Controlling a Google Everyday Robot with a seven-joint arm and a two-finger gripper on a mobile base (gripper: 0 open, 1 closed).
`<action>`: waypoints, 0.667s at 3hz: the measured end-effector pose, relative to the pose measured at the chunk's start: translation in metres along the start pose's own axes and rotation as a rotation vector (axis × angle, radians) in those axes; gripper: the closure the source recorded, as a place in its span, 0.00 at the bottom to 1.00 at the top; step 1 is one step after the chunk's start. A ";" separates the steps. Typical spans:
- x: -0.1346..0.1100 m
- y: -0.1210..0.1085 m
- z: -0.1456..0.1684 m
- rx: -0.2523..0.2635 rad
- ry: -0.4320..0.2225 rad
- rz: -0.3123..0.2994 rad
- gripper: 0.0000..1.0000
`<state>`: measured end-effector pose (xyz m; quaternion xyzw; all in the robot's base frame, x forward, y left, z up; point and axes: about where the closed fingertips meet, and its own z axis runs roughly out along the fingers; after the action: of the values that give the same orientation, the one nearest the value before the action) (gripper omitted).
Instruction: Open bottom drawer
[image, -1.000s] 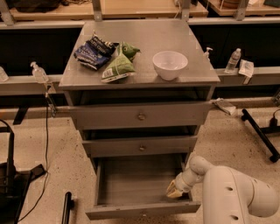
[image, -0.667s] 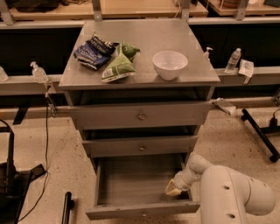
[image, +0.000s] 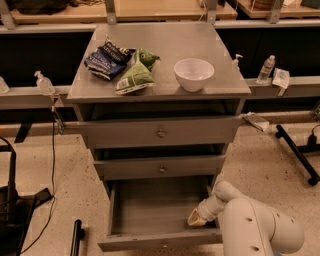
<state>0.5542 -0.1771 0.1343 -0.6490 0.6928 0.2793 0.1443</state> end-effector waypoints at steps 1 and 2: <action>0.011 0.015 0.014 -0.011 -0.048 -0.002 1.00; 0.009 0.020 0.010 -0.016 -0.065 -0.001 1.00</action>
Offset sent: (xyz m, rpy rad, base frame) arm -0.0706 -0.0054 0.0151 0.1412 0.0523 0.0072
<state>0.5320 -0.1785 0.1247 -0.6412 0.6851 0.3055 0.1616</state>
